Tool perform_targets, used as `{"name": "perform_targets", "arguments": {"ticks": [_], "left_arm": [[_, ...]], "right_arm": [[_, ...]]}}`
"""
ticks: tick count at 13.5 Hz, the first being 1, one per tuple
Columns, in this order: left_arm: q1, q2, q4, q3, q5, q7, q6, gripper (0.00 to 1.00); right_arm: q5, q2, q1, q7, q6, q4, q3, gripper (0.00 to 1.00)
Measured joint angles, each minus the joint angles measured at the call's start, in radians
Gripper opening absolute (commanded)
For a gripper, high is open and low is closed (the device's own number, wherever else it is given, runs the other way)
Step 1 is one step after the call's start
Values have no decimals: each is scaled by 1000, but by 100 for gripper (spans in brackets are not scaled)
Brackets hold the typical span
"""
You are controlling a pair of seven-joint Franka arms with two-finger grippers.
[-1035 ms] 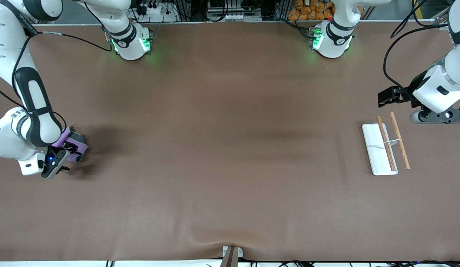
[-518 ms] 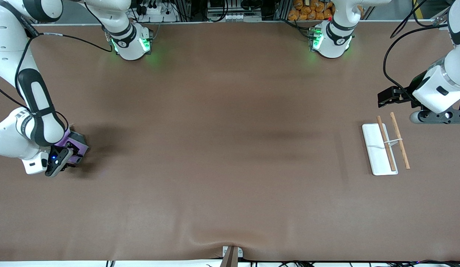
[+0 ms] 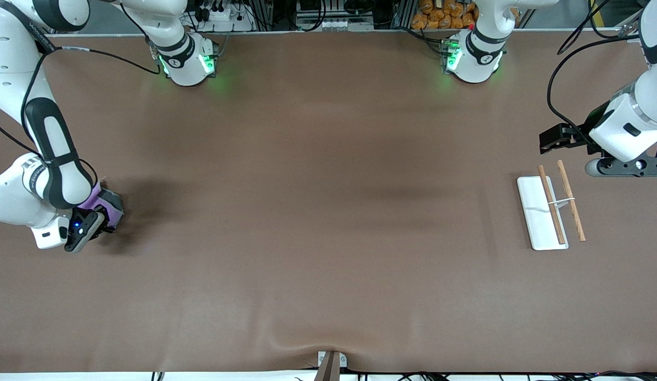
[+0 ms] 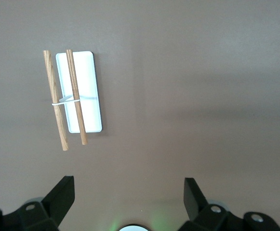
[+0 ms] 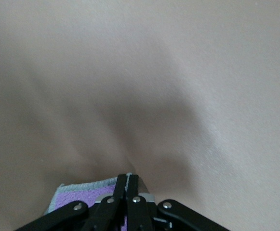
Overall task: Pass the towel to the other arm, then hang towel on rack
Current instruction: 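Close the right gripper on the purple towel's corner, then lift the towel with the right gripper toward the table's middle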
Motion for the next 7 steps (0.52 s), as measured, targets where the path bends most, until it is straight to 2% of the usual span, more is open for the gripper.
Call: {"name": "perform_targets", "arguments": {"ticks": [4,7], "left_arm": [[0,0,0,0,0,0,3,100],[1,0,0,0,-15,0,11,100]], "right_arm": [[51,-16,2,38,-94,18,15,0],[53,-76,30,197,-215,30,22,0]]}}
